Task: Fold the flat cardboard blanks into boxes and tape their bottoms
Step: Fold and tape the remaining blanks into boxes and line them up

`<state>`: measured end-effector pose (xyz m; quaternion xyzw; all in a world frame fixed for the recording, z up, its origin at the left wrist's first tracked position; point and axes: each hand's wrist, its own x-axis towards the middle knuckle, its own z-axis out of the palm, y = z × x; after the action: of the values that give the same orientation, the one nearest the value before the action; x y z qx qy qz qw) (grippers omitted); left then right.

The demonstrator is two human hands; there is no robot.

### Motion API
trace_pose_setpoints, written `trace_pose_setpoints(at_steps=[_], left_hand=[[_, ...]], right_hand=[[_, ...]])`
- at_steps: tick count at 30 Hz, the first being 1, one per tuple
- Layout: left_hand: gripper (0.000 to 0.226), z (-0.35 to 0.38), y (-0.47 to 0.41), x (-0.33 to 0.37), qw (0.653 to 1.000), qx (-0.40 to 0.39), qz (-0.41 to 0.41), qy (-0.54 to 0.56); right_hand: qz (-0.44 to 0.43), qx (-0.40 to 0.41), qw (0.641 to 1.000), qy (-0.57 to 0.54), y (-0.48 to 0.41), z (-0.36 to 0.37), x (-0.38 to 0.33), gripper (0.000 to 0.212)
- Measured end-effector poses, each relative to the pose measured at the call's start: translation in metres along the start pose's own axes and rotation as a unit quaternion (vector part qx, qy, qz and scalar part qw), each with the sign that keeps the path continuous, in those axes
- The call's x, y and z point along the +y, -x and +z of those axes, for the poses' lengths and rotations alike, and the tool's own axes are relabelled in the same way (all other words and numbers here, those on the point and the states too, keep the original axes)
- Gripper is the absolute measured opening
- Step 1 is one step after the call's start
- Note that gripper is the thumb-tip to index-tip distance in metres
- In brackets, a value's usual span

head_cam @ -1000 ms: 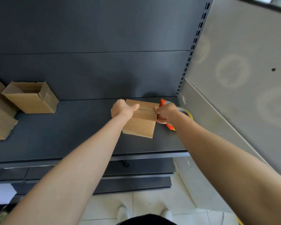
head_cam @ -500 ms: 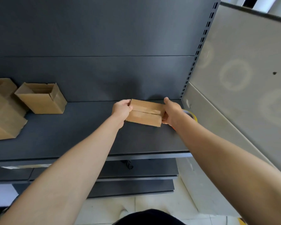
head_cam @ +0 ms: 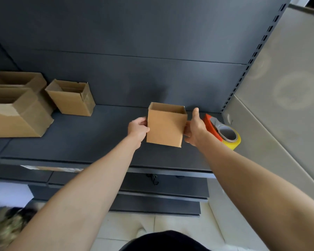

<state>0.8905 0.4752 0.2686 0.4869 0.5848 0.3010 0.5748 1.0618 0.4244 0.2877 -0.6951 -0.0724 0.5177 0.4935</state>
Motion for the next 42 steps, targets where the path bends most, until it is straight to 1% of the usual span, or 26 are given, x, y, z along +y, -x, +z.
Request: trace_pose_setpoints(at_steps=[1,3,5,9,12,14,16,19,21,24,26,28,31,34,36,37,39,42], left_hand=[[0.045,-0.003,-0.002,-0.002,1.0,0.01,-0.01,0.005],[0.033,-0.01,-0.009,-0.006,0.998,0.034,-0.039,0.026],[0.024,-0.019,-0.016,-0.01,0.995,0.051,-0.051,0.066],[0.02,-0.045,-0.025,-0.011,0.983,0.122,-0.064,0.12],[0.015,-0.076,-0.034,-0.008,0.966,0.184,-0.075,0.165],[0.015,-0.099,-0.04,-0.009,0.95,0.222,-0.084,0.205],[0.02,-0.125,-0.043,-0.012,0.931,0.268,-0.087,0.233],[0.026,-0.162,-0.045,-0.016,0.907,0.333,-0.089,0.244],[0.028,-0.188,-0.048,-0.019,0.894,0.358,-0.096,0.251],[0.029,-0.221,-0.052,-0.019,0.881,0.376,-0.095,0.272],[0.028,-0.239,-0.055,-0.019,0.878,0.38,-0.09,0.276],[0.028,-0.254,-0.059,-0.019,0.882,0.373,-0.084,0.276],[0.028,-0.272,-0.07,-0.02,0.895,0.348,-0.082,0.268],[0.014,-0.285,-0.081,-0.022,0.904,0.331,-0.081,0.258],[0.007,-0.289,-0.085,-0.022,0.907,0.326,-0.076,0.257],[0.007,-0.29,-0.085,-0.022,0.909,0.323,-0.073,0.255],[0.01,-0.292,-0.084,-0.021,0.912,0.319,-0.064,0.248],[0.025,-0.289,-0.076,-0.019,0.914,0.329,-0.059,0.228]], right_hand=[[0.007,0.001,1.0,-0.001,0.001,0.003,0.003,0.073],[0.017,0.001,1.0,-0.002,0.003,0.01,0.007,0.07],[0.018,-0.017,1.0,0.005,0.003,0.02,0.011,0.065],[0.011,-0.076,0.997,0.033,0.005,0.056,0.013,0.064],[0.008,-0.108,0.992,0.071,0.01,0.094,0.013,0.056],[0.009,-0.133,0.987,0.087,0.012,0.121,0.013,0.054],[0.01,-0.16,0.981,0.108,0.013,0.15,0.015,0.056],[0.013,-0.193,0.972,0.136,0.018,0.192,0.019,0.058],[0.016,-0.214,0.965,0.15,0.021,0.219,0.022,0.059],[0.021,-0.25,0.955,0.161,0.027,0.254,0.027,0.058],[0.025,-0.265,0.949,0.167,0.029,0.274,0.029,0.058],[0.026,-0.273,0.946,0.171,0.029,0.29,0.031,0.056],[0.028,-0.277,0.945,0.172,0.026,0.309,0.032,0.046],[0.029,-0.27,0.948,0.164,0.021,0.322,0.033,0.044],[0.029,-0.278,0.947,0.157,0.019,0.327,0.034,0.053],[0.032,-0.282,0.946,0.153,0.018,0.327,0.034,0.058],[0.034,-0.295,0.942,0.154,0.019,0.326,0.034,0.06],[0.019,-0.302,0.938,0.166,0.023,0.32,0.033,0.062]])
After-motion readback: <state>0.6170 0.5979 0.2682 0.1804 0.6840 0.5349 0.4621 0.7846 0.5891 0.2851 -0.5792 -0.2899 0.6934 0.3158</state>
